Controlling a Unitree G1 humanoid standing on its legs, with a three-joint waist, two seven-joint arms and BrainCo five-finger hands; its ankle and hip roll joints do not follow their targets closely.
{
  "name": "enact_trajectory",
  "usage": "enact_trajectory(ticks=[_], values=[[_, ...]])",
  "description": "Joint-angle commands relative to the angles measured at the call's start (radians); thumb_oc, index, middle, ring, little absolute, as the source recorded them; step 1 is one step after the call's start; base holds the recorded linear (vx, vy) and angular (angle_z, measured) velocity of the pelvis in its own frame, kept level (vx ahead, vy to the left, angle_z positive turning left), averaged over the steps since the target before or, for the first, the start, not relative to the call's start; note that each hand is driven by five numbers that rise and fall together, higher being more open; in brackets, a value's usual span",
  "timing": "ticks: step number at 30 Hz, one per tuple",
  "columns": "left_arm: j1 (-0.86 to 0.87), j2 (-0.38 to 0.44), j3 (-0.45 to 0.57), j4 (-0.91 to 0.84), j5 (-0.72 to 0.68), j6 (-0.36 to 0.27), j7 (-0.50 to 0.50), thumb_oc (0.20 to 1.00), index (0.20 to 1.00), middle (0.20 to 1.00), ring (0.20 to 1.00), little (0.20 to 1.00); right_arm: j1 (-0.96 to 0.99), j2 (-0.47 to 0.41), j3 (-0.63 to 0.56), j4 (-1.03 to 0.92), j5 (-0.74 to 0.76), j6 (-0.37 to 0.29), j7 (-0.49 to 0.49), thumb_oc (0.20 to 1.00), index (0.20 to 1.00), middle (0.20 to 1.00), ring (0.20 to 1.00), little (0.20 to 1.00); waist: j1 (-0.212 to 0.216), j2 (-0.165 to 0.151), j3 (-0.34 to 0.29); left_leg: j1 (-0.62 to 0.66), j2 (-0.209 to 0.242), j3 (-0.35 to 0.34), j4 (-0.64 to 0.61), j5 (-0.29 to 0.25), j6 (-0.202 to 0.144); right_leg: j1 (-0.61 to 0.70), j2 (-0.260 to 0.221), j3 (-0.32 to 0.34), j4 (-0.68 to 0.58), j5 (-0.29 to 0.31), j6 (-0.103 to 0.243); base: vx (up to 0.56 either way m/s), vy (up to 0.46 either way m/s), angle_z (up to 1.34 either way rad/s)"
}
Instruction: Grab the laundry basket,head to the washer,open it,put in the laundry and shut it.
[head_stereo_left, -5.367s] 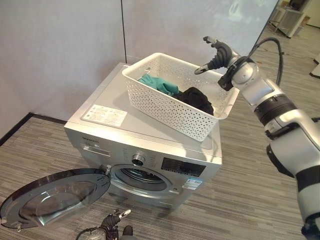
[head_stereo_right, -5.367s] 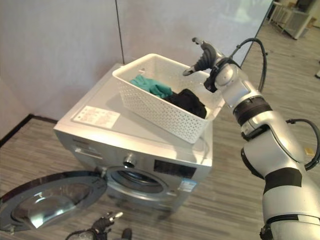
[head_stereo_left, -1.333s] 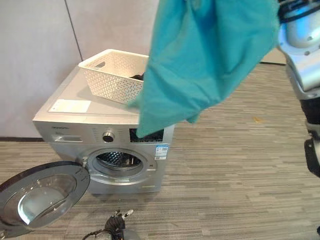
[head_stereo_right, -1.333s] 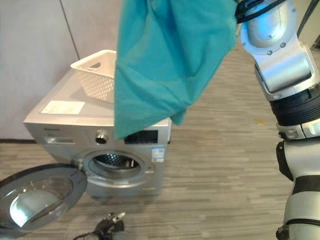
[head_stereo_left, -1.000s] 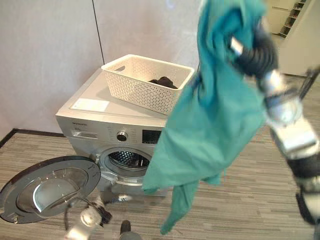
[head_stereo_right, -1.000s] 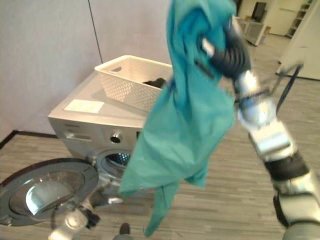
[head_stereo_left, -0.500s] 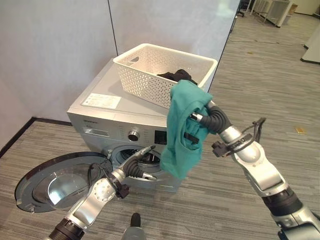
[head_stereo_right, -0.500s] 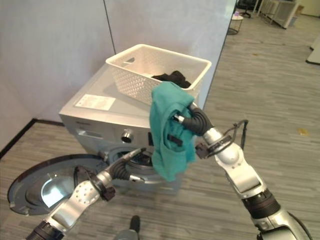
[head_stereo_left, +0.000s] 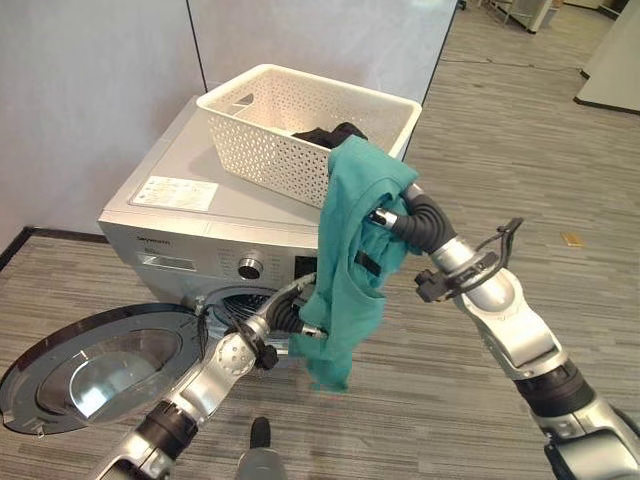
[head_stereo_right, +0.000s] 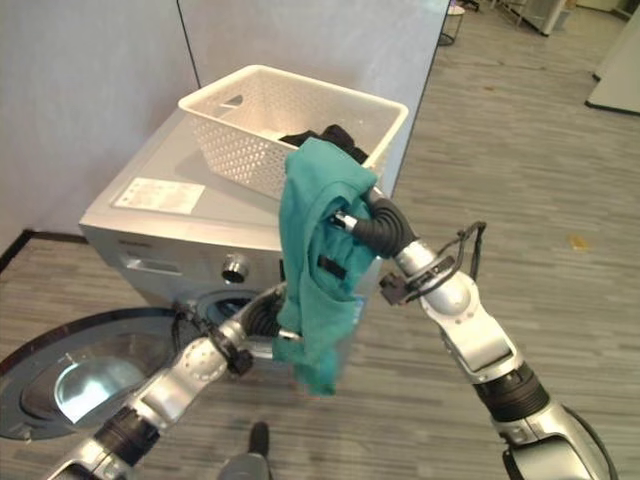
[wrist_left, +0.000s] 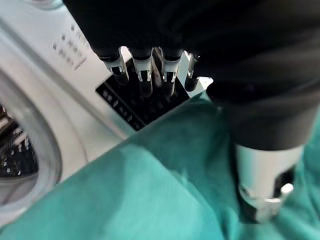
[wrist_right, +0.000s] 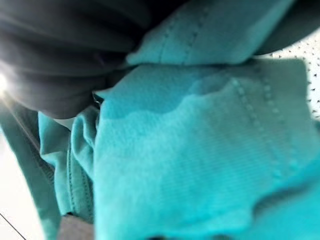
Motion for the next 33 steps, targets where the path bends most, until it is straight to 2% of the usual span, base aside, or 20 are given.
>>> enact_trajectory(ticks=[1, 4, 6, 8, 9, 15, 16, 17, 18, 19, 26, 33], values=[[-0.071, -0.046, -0.004, 0.033, -0.034, -0.025, 0.055, 1.000, 1.000, 1.000, 1.000, 1.000, -0.040, 0.014, -0.019, -0.025, 0.064, -0.030, -0.029, 0.200, 0.200, 0.200, 0.200, 0.200, -0.016, 0.018, -0.069, -0.066, 0.055, -0.009, -0.003, 0.023, -0.039, -0.027, -0.016, 0.000, 0.059, -0.059, -0.010, 0.00, 0.000, 0.00], [-0.086, -0.086, -0.040, 0.003, -0.207, -0.014, -0.007, 1.000, 1.000, 1.000, 1.000, 1.000, -0.038, 0.034, 0.010, 0.012, 0.070, -0.012, -0.029, 0.200, 0.200, 0.200, 0.200, 0.200, -0.017, 0.024, -0.063, -0.066, 0.055, -0.011, -0.006, 0.028, -0.040, -0.027, -0.015, -0.009, 0.061, -0.059, -0.011, 0.00, 0.000, 0.00], [-0.070, -0.094, -0.077, -0.024, -0.329, -0.004, -0.041, 1.000, 1.000, 1.000, 1.000, 1.000, -0.047, 0.048, 0.029, 0.041, 0.080, -0.002, -0.030, 0.200, 0.200, 0.200, 0.200, 0.200, -0.017, 0.030, -0.062, -0.059, 0.054, -0.009, -0.008, 0.026, -0.039, -0.024, -0.017, -0.010, 0.063, -0.061, -0.009, 0.00, 0.000, 0.00], [-0.063, -0.092, -0.087, -0.041, -0.367, 0.001, -0.051, 1.000, 1.000, 1.000, 1.000, 1.000, -0.049, 0.054, 0.036, 0.053, 0.078, 0.004, -0.030, 0.200, 0.200, 0.200, 0.200, 0.200, -0.017, 0.036, -0.063, -0.061, 0.056, -0.009, -0.008, 0.029, -0.037, -0.026, -0.015, -0.013, 0.061, -0.056, -0.009, 0.00, 0.019, 0.00], [-0.049, -0.080, -0.108, -0.070, -0.463, 0.014, -0.070, 1.000, 1.000, 1.000, 1.000, 1.000, -0.054, 0.063, 0.060, 0.070, 0.094, 0.012, -0.022, 0.200, 0.200, 0.200, 0.200, 0.200, -0.017, 0.045, -0.063, -0.056, 0.054, -0.007, -0.008, 0.028, -0.035, -0.026, -0.017, -0.014, 0.064, -0.053, -0.006, 0.01, 0.036, 0.00], [-0.006, -0.022, -0.098, -0.130, -0.530, 0.011, -0.081, 1.000, 1.000, 1.000, 1.000, 1.000, -0.041, 0.076, 0.097, 0.071, 0.121, 0.019, -0.003, 0.200, 0.200, 0.200, 0.200, 0.200, -0.011, 0.052, -0.066, -0.041, 0.050, -0.001, -0.013, 0.025, -0.038, -0.013, -0.023, -0.014, 0.061, -0.055, -0.004, 0.01, 0.011, -0.01], [0.015, -0.008, -0.084, -0.134, -0.539, 0.005, -0.084, 0.846, 0.846, 0.846, 0.846, 0.846, -0.034, 0.066, 0.104, 0.081, 0.122, 0.020, 0.001, 0.200, 0.200, 0.200, 0.200, 0.200, -0.009, 0.052, -0.068, -0.043, 0.051, -0.003, -0.015, 0.029, -0.038, -0.013, -0.021, -0.017, 0.059, -0.051, -0.005, 0.00, 0.000, 0.00], [0.017, -0.007, -0.083, -0.135, -0.538, 0.006, -0.084, 0.492, 0.492, 0.492, 0.492, 0.492, -0.033, 0.067, 0.105, 0.082, 0.122, 0.020, 0.001, 0.200, 0.200, 0.200, 0.200, 0.200, -0.009, 0.051, -0.068, -0.040, 0.050, -0.002, -0.016, 0.027, -0.039, -0.011, -0.023, -0.017, 0.060, -0.054, -0.004, 0.00, 0.000, 0.00], [0.027, -0.001, -0.080, -0.137, -0.536, 0.001, -0.082, 0.492, 0.492, 0.492, 0.492, 0.492, -0.031, 0.061, 0.106, 0.087, 0.123, 0.019, 0.004, 0.200, 0.200, 0.200, 0.200, 0.200, -0.008, 0.049, -0.068, -0.039, 0.050, -0.001, -0.016, 0.027, -0.039, -0.010, -0.023, -0.019, 0.060, -0.054, -0.005, 0.00, 0.000, 0.00], [0.037, 0.000, -0.077, -0.140, -0.547, 0.001, -0.079, 0.200, 0.200, 0.200, 0.200, 0.200, -0.029, 0.056, 0.108, 0.090, 0.121, 0.021, 0.003, 0.200, 0.200, 0.200, 0.200, 0.200, -0.007, 0.049, -0.069, -0.039, 0.050, -0.002, -0.017, 0.027, -0.039, -0.009, -0.023, -0.021, 0.058, -0.054, -0.005, 0.00, 0.000, 0.00], [0.034, -0.011, -0.087, -0.143, -0.516, -0.019, -0.070, 0.200, 0.200, 0.200, 0.200, 0.200, -0.019, 0.057, 0.116, 0.115, 0.120, 0.020, -0.003, 0.200, 0.200, 0.200, 0.200, 0.200, -0.001, 0.040, -0.068, -0.040, 0.044, -0.007, -0.023, 0.026, -0.037, -0.006, -0.024, -0.031, 0.053, -0.053, -0.005, 0.01, 0.000, 0.02], [0.047, -0.019, -0.045, -0.138, -0.490, -0.043, -0.041, 0.200, 0.200, 0.200, 0.200, 0.200, 0.006, 0.066, 0.111, 0.143, 0.100, 0.017, -0.010, 0.200, 0.200, 0.200, 0.200, 0.200, 0.005, 0.034, -0.066, -0.042, 0.041, -0.007, -0.026, 0.026, -0.037, -0.007, -0.026, -0.036, 0.050, -0.050, -0.004, 0.00, 0.000, 0.00]])
